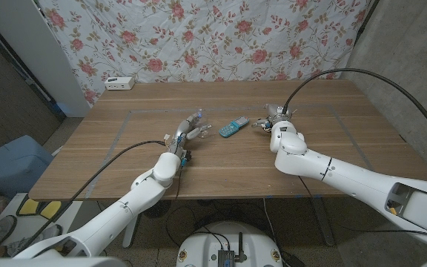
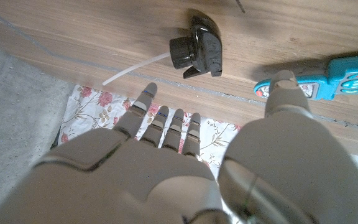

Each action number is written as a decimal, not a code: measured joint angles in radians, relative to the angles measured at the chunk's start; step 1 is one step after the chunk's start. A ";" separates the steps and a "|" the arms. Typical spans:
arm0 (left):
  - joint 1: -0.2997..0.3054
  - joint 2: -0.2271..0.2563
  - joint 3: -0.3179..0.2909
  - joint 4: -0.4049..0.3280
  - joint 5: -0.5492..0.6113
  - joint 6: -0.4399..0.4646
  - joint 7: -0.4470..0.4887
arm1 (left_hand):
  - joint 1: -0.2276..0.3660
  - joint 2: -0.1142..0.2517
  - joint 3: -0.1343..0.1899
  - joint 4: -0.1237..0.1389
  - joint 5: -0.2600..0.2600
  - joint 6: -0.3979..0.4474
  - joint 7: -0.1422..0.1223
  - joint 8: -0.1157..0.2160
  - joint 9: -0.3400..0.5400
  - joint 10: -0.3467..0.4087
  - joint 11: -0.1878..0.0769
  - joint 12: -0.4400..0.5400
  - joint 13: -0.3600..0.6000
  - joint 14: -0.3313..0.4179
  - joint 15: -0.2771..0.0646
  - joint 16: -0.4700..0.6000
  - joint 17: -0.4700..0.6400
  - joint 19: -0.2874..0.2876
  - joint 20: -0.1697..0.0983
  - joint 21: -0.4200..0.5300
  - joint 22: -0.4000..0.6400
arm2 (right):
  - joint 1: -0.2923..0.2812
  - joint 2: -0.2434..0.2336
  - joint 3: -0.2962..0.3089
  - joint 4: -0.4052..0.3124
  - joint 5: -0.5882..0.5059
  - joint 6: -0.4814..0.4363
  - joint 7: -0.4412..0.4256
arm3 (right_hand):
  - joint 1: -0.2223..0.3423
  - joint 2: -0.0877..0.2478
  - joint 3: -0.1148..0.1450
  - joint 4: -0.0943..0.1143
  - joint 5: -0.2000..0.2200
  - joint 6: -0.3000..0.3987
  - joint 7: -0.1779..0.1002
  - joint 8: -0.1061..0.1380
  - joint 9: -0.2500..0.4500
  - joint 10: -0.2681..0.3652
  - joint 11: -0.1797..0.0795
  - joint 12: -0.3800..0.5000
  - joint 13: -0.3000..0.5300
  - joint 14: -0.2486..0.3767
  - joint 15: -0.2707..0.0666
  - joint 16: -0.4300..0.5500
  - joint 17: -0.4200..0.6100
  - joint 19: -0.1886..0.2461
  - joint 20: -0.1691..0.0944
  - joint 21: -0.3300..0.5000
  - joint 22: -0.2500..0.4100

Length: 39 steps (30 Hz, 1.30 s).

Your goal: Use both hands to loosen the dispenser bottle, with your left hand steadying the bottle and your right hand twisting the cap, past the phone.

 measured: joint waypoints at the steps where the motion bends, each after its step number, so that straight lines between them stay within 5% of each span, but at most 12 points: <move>1: 0.002 0.003 -0.001 -0.004 -0.001 0.001 -0.002 | 0.000 0.000 -0.002 0.002 0.004 -0.006 0.004 -0.004 0.000 -0.010 0.002 -0.004 -0.004 -0.009 0.002 0.000 0.000 -0.009 0.002 0.000 0.000 | -0.001 0.000 0.001 -0.001 0.000 0.000 -0.002 | -0.003 0.003 0.000 0.000 0.001 0.000 0.000 0.000 0.000 -0.003 -0.002 0.000 0.000 0.000 0.000 0.000 0.000 0.000 0.000 0.000 0.000; 21: 0.035 0.058 -0.029 -0.071 -0.058 0.034 -0.062 | -0.061 -0.028 -0.053 0.025 0.037 -0.129 0.057 -0.024 -0.005 -0.144 0.052 -0.011 -0.056 -0.170 0.058 -0.004 0.000 -0.084 -0.002 -0.004 0.000 | -0.011 0.004 0.008 -0.016 0.007 0.000 -0.025 | -0.011 0.007 -0.010 0.004 0.009 -0.024 -0.008 0.003 0.000 -0.018 0.011 0.005 -0.005 -0.013 0.013 0.000 0.000 -0.007 0.007 0.000 0.000; 39: 0.086 0.129 -0.089 -0.148 -0.134 0.015 -0.124 | -0.101 -0.004 -0.074 0.043 0.046 -0.137 0.083 -0.024 -0.005 -0.169 0.066 -0.011 -0.066 -0.197 0.070 -0.003 0.000 -0.101 -0.009 -0.004 0.000 | -0.079 -0.028 0.084 -0.076 0.040 0.090 -0.078 | -0.096 0.035 -0.042 0.036 0.015 -0.059 0.002 0.002 -0.005 -0.038 0.023 0.009 -0.009 -0.039 0.018 0.004 0.008 -0.063 -0.037 -0.007 0.000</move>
